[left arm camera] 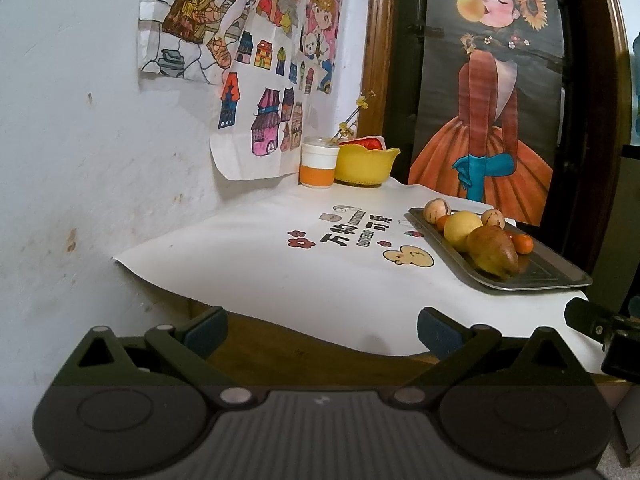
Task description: Organize fruits
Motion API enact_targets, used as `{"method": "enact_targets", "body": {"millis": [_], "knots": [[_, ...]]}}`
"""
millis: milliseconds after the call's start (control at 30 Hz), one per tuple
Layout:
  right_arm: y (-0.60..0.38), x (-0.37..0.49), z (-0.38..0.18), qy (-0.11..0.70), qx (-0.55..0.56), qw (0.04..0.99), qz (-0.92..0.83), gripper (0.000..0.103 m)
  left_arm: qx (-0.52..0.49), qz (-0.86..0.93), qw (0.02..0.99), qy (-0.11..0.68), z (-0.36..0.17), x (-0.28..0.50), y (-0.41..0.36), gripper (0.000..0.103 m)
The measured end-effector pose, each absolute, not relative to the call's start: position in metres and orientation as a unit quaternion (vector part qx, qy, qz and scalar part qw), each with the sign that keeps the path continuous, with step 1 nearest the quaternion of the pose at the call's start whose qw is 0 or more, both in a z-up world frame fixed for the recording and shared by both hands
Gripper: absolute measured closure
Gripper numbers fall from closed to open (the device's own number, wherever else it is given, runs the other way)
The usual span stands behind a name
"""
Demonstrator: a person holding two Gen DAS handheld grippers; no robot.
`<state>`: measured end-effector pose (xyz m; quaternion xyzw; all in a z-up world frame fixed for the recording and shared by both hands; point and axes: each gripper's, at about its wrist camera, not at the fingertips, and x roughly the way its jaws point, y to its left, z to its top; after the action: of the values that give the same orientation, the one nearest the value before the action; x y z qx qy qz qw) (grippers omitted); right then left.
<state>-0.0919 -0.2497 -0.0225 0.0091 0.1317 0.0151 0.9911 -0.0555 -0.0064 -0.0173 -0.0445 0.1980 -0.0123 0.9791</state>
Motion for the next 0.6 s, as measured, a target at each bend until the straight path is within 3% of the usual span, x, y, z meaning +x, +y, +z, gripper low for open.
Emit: {"method": "enact_targets", "body": {"millis": [600], "knots": [[-0.2442,-0.0931,-0.0245,0.136,0.01,0.991,0.019,0.001,-0.047,-0.012,0.978,0.201,-0.0197,-0.0561,-0.0044,0.0]]}}
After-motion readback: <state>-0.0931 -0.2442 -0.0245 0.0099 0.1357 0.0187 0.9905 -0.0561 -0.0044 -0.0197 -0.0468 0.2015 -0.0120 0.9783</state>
